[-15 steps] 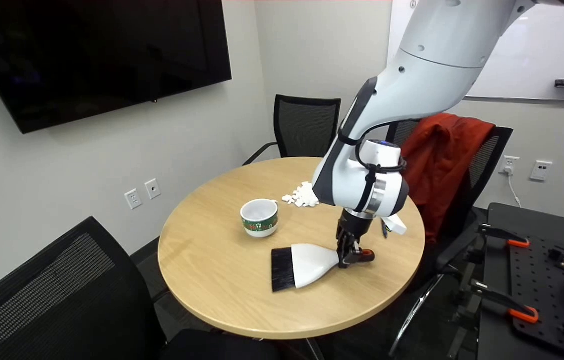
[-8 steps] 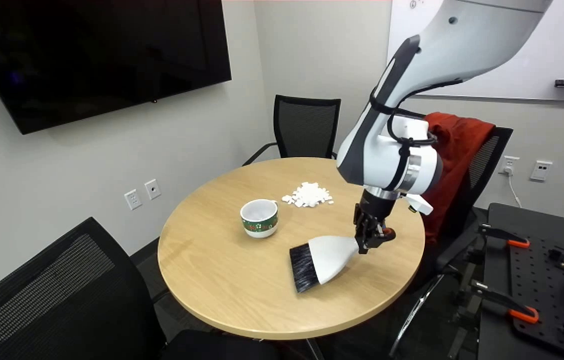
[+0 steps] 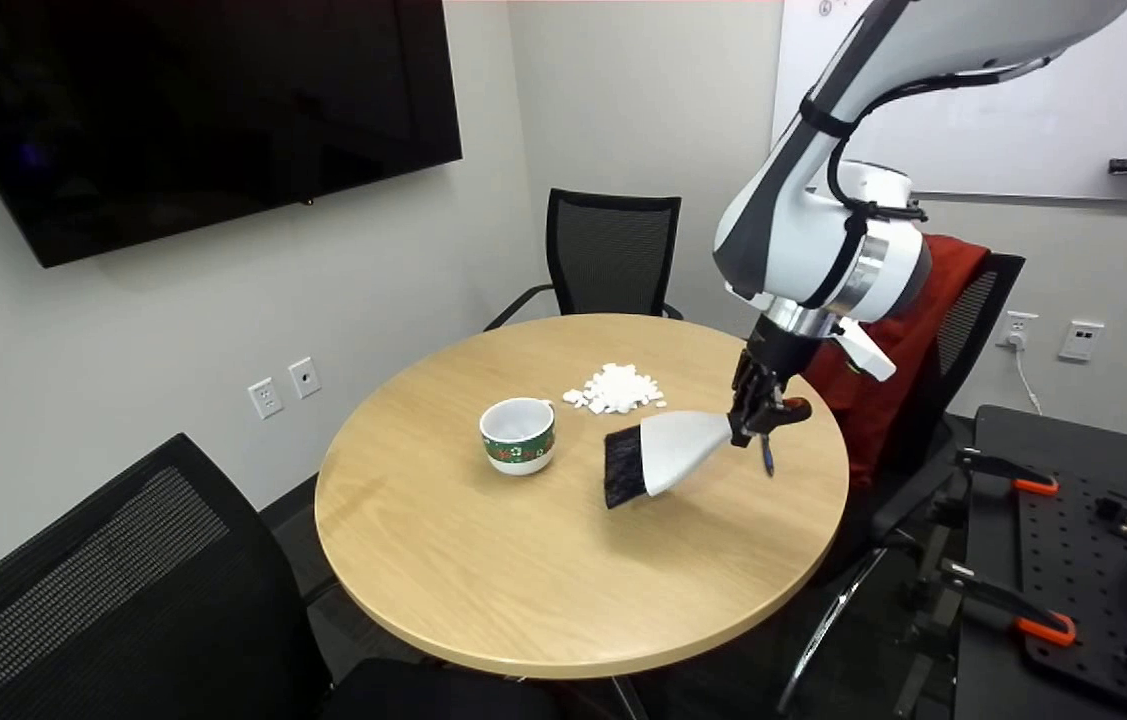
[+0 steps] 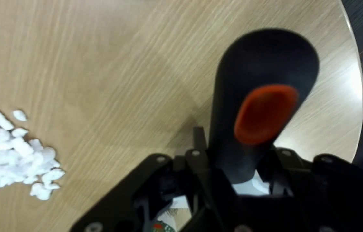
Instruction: Pick up the broom and sweep the substance on the table
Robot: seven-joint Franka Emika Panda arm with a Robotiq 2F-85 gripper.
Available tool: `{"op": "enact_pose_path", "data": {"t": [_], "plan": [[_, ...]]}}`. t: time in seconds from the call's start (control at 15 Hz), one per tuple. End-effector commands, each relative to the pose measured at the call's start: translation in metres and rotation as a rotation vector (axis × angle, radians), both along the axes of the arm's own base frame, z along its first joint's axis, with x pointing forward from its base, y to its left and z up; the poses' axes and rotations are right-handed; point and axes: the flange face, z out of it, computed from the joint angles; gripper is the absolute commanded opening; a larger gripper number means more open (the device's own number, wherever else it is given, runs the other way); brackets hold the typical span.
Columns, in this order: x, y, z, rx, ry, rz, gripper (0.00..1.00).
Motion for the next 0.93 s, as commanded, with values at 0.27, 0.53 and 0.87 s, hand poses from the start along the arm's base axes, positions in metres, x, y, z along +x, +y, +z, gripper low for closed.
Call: {"op": "enact_pose_path", "data": {"t": [0.27,0.53,0.87], "plan": [[-0.002,-0.059,0.049,0.062,-0.101,-0.336,0.13],[0.001,-0.070,0.046,0.051,-0.099,-0.363,0.13],[-0.001,-0.070,0.042,0.044,-0.089,-0.364,0.38]]}}
